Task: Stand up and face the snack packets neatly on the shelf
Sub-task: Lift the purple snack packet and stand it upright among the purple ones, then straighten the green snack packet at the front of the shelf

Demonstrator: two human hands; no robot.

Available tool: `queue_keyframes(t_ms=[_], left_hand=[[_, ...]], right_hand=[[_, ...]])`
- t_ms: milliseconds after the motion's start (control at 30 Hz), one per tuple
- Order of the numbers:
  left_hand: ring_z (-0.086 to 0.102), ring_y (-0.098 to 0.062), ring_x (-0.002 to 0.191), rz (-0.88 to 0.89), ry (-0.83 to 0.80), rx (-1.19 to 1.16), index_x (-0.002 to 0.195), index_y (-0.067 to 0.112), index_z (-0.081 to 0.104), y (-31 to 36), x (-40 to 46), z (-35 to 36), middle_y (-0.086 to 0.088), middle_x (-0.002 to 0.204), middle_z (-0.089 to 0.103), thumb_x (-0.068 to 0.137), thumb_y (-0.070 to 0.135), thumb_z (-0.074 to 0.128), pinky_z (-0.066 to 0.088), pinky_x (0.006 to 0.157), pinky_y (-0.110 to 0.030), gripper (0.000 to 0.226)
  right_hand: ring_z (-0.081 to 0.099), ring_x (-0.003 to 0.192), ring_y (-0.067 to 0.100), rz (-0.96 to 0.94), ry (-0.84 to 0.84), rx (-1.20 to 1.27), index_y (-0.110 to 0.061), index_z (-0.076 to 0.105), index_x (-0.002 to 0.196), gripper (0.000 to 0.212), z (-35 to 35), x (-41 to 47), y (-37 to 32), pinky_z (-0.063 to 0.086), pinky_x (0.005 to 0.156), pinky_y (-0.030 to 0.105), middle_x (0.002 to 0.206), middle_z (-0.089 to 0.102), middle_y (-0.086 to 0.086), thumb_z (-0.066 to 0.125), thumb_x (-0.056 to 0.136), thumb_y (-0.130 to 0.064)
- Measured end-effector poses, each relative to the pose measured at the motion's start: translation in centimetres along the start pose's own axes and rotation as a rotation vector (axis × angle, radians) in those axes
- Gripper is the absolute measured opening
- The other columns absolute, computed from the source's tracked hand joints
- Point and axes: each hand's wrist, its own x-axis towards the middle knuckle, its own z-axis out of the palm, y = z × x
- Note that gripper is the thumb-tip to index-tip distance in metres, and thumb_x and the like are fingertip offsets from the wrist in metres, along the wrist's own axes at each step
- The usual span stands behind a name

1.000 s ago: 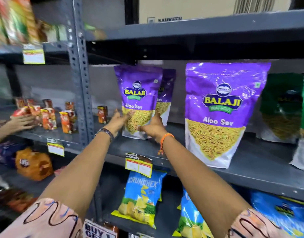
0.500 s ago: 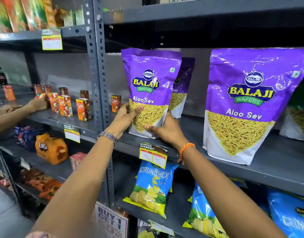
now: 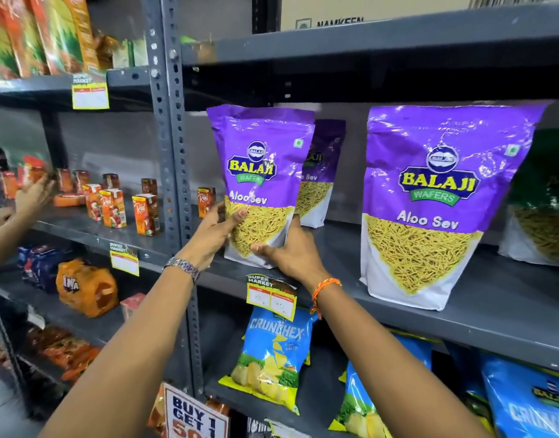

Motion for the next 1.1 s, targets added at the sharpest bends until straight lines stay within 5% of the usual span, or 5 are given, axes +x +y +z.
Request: queue_keyframes(t_ms=[167,367,600,733,1100], left_hand=[[0.063,0.009,0.092,0.148,0.274,-0.097,0.113,0.021,0.057,1.9,-2.0,1.9,0.020,0.100,0.074,0.095,0.015,0.062,0.049,0.076,-0.004,0.019],[0.060,0.008,0.094,0.317,0.479,-0.263,0.140,0.003,0.050,4.7,-8.2,11.6,0.001,0.122,0.059,0.097,0.006,0.056,0.049,0.089,-0.009,0.044],[0.066,0.003,0.107,0.329,0.031,-0.403,0.130,0.019,0.062,6.6,-15.6,31.8,0.012,0.122,0.071,0.086,0.009,0.070,0.052,0.089,-0.010,0.046],[0.049,-0.001,0.133,0.194,-0.375,-0.098,0.143,0.020,0.049,6.3,-14.3,42.8,0.010,0.144,0.052,0.078,0.008,0.082,0.035,0.110,-0.016,0.074],[0.058,-0.018,0.126,0.110,-0.690,0.170,0.139,0.008,0.050,4.8,-9.6,52.0,-0.001,0.132,0.061,0.086,0.001,0.071,0.042,0.115,-0.038,0.057]], right_hand=[[0.056,0.131,0.030,-0.099,0.068,0.005,-0.017,0.022,0.154,0.107,-3.2,-3.5,-1.4,0.044,0.094,0.023,0.141,0.061,0.015,0.086,0.073,-0.041],[0.056,0.130,0.006,-0.347,0.592,0.219,-0.034,0.044,0.138,0.067,-16.1,-12.4,-1.2,0.048,0.102,0.017,0.138,0.057,-0.018,0.076,0.080,-0.047],[0.062,0.102,-0.002,-0.255,1.090,0.127,-0.033,0.051,0.118,0.055,-38.1,-19.6,7.6,0.050,0.089,0.017,0.114,0.063,-0.003,0.084,0.075,-0.025],[0.058,0.088,-0.015,0.102,0.843,0.052,-0.009,0.040,0.136,0.075,-46.6,-19.9,14.1,0.043,0.074,-0.003,0.115,0.053,0.002,0.084,0.076,-0.003],[0.074,0.095,0.005,0.283,0.243,0.138,-0.002,0.061,0.122,0.036,-49.6,-18.8,20.6,0.059,0.094,0.028,0.121,0.074,0.012,0.071,0.088,0.002]])
